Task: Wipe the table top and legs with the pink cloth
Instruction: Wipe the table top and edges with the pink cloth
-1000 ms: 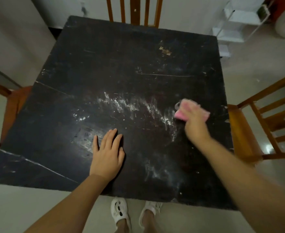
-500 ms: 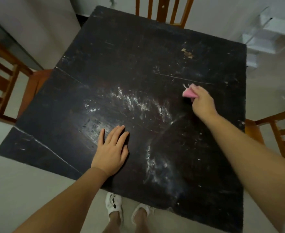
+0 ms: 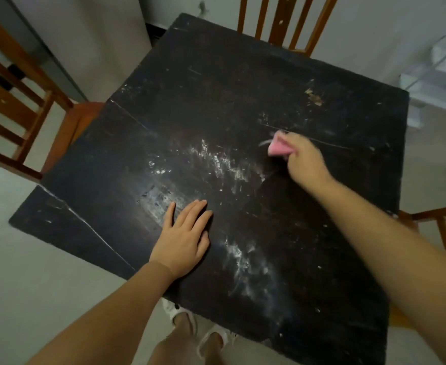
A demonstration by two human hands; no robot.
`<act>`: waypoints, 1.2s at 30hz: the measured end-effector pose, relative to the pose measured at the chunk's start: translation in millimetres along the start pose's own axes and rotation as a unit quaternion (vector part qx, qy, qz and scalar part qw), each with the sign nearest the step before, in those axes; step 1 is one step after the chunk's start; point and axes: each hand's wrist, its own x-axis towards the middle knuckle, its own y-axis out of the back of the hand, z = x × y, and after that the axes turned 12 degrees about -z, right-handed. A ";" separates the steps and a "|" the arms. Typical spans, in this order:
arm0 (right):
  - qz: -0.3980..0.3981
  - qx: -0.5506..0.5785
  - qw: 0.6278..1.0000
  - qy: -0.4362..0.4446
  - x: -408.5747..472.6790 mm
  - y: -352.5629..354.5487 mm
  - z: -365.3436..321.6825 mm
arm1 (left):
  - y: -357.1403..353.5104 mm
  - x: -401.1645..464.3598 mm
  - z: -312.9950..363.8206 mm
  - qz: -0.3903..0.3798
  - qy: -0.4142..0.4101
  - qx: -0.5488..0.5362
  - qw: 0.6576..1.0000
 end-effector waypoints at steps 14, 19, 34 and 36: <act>-0.179 0.080 0.967 0.166 -100.7 -87.3 -57.9 | 28.6 10.8 -58.0 0.090 0.133 -0.130 0.978; -0.011 -0.028 0.999 0.031 51.7 -22.2 -49.3 | 32.9 10.7 -109.4 0.081 0.213 -0.110 0.968; -0.143 0.032 0.976 0.160 -19.8 -82.7 -89.3 | 24.4 11.0 -117.7 0.046 0.212 -0.081 0.973; -0.077 -0.033 0.990 0.112 50.7 -59.2 -93.2 | 23.8 11.2 -117.9 0.049 0.210 -0.074 0.974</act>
